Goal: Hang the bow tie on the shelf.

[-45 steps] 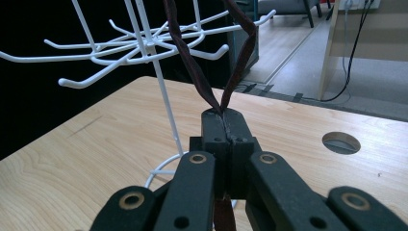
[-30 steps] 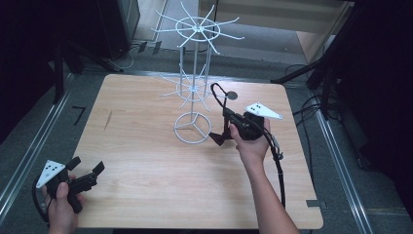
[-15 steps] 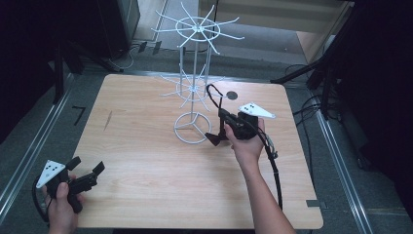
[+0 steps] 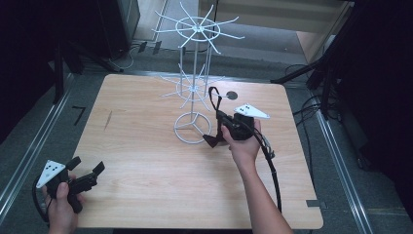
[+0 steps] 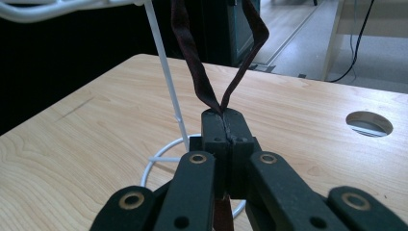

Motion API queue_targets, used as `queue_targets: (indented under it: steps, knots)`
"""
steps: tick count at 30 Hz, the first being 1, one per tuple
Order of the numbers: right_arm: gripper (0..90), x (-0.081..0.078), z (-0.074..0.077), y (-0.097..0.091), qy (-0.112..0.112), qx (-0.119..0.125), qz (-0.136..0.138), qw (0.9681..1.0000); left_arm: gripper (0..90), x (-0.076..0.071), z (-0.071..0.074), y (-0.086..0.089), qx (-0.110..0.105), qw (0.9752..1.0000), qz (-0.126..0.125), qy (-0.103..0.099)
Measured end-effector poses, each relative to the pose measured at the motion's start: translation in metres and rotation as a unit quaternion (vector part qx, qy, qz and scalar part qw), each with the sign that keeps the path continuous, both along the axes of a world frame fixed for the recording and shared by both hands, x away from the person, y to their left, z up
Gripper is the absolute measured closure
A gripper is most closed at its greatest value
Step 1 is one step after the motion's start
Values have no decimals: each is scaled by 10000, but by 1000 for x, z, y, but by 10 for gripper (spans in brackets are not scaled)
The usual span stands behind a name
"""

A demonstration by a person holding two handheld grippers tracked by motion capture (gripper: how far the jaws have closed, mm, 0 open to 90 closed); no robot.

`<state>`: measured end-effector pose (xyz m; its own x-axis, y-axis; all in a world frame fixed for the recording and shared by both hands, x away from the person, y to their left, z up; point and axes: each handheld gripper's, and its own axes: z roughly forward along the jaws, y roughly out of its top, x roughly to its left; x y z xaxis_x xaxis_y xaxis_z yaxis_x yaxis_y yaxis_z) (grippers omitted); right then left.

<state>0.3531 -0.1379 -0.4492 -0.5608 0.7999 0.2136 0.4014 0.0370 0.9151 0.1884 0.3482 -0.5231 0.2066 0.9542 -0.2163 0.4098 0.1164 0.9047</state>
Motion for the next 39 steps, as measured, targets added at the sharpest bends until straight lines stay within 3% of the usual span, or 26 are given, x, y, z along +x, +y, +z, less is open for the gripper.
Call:
queue_targets:
  steps: [7, 16, 26, 30, 34, 39]
  knots:
    - [900, 2, -7, 3, 62, -74, -8, 10000, 46, 0, 0, 0, -5, 10000, 0, -3]
    - [900, 2, -16, 7, 62, -366, -36, 9993, 46, 0, 0, 0, -9, 10000, 6, -6]
    - [883, 1, -17, 4, -1, -518, -68, 9986, 46, 0, 0, 0, -7, 10000, -5, 0]
    - [664, -1, -13, 0, -110, -466, 42, 9988, 46, 0, 0, 0, 5, 10000, -6, -1]
    - [439, -6, -8, 0, -408, -658, -31, 9970, 47, 0, 0, 0, 1, 10000, -1, 0]
    - [241, -9, -4, -4, -278, -619, -77, 9977, 48, 0, 0, 0, 3, 10000, 5, -3]
